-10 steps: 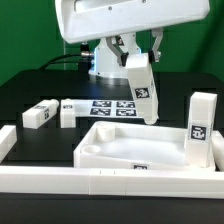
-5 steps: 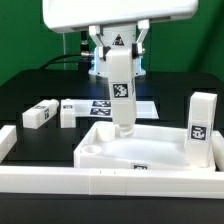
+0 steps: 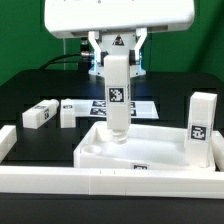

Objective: Assemble desk

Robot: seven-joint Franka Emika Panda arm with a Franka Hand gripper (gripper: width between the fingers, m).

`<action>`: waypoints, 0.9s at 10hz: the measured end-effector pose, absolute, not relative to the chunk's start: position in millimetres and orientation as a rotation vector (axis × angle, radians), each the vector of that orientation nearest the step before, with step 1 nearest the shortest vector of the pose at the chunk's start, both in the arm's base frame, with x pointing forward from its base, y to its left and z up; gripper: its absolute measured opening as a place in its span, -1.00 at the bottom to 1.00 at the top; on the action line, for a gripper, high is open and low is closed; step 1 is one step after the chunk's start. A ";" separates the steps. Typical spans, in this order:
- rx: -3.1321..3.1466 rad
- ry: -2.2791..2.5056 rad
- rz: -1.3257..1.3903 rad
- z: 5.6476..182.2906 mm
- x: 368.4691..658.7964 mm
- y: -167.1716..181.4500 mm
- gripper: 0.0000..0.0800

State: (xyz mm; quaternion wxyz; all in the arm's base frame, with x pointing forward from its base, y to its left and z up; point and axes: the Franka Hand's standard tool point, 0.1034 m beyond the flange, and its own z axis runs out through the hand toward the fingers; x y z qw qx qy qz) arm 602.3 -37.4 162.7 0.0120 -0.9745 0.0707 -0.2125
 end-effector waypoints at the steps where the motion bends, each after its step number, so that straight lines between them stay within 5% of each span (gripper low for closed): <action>1: -3.057 0.182 -0.663 161.6 600.0 -45.0 -0.27; 9: -3.083 0.183 -0.642 148.9 588.2 -72.5 -0.27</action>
Offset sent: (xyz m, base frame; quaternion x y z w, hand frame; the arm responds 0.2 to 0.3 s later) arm 0.0000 0.0000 0.0000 0.0000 0.0000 0.0000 1.0000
